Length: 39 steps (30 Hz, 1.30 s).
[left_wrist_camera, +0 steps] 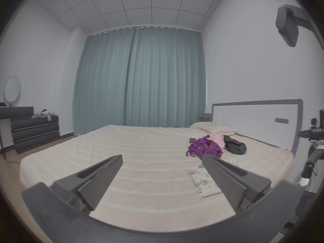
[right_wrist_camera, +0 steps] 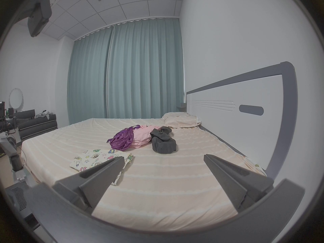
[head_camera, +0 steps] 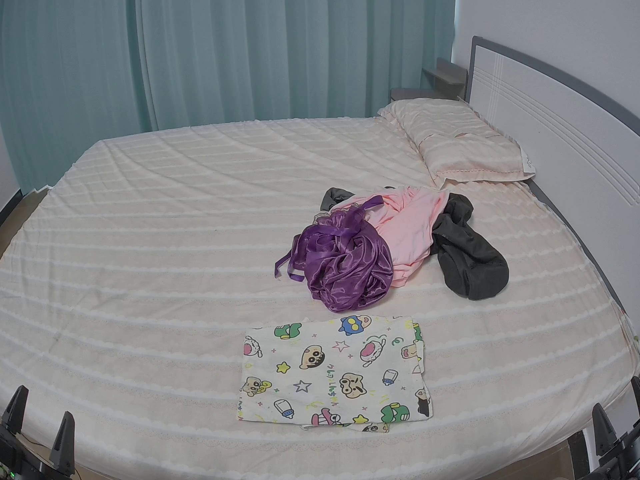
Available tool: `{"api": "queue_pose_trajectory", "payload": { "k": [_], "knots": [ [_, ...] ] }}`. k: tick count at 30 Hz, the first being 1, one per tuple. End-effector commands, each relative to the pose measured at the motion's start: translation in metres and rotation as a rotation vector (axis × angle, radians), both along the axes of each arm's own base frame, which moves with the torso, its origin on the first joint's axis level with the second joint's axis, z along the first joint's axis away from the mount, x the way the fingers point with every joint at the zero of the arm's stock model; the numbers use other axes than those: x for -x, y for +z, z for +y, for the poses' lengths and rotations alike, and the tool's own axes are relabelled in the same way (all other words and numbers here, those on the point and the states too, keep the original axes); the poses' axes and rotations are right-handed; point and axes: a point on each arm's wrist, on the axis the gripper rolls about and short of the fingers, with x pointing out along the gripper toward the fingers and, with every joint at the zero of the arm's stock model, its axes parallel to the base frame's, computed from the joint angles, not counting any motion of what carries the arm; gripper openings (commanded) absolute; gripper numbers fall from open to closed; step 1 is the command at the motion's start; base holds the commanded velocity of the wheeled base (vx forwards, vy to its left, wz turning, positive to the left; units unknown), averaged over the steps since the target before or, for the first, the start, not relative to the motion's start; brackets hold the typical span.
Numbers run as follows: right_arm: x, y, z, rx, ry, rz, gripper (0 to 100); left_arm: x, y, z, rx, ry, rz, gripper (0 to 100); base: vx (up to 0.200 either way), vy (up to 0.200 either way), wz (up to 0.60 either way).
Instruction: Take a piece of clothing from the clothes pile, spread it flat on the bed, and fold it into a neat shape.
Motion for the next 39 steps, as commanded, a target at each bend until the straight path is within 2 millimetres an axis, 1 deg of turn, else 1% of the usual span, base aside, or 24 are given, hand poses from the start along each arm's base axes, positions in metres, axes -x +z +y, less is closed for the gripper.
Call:
{"api": "queue_pose_trajectory", "payload": {
  "k": [1,6,10,12,15,17,18,19,20,39],
  "knots": [
    [-0.0004,-0.0042,0.0000,-0.005,0.002,0.004,100,-0.0006,-0.0056,-0.0020,0.003,-0.087,0.012,100,0.000,0.000,0.00],
    [-0.0003,-0.0043,0.0000,-0.008,0.002,0.002,100,-0.0004,-0.0057,-0.0036,-0.001,-0.159,0.014,100,0.000,0.000,0.00],
    [-0.0004,-0.0045,0.0000,-0.016,0.001,0.003,100,-0.0004,-0.0057,-0.0035,0.001,-0.157,0.014,100,0.000,0.000,0.00],
    [-0.0004,-0.0044,0.0000,-0.023,0.000,0.001,100,-0.0004,-0.0056,-0.0030,0.005,-0.135,0.013,100,0.000,0.000,0.00],
    [-0.0006,-0.0042,0.0000,-0.023,0.001,-0.003,100,-0.0006,-0.0054,-0.0010,0.007,-0.044,0.011,100,0.000,0.000,0.00],
    [-0.0006,-0.0042,0.0000,-0.023,0.001,-0.003,100,-0.0006,-0.0054,-0.0007,0.006,-0.033,0.011,100,0.000,0.000,0.00],
    [-0.0006,-0.0042,0.0000,-0.020,0.001,-0.003,100,-0.0007,-0.0068,0.0015,-0.024,0.070,0.025,100,0.000,0.000,0.00],
    [-0.0006,-0.0042,0.0000,-0.020,0.001,-0.003,100,-0.0007,-0.0101,0.0021,-0.020,0.100,0.058,100,0.000,0.000,0.00],
    [-0.0006,-0.0042,0.0000,-0.019,0.001,-0.004,100,-0.0007,-0.0123,0.0023,-0.015,0.103,0.079,100,0.000,0.000,0.00],
    [-0.0004,-0.0039,0.0000,-0.007,0.000,-0.004,100,-0.0008,-0.0112,0.0022,0.000,0.096,0.067,100,0.000,0.000,0.00]
  ]
}}
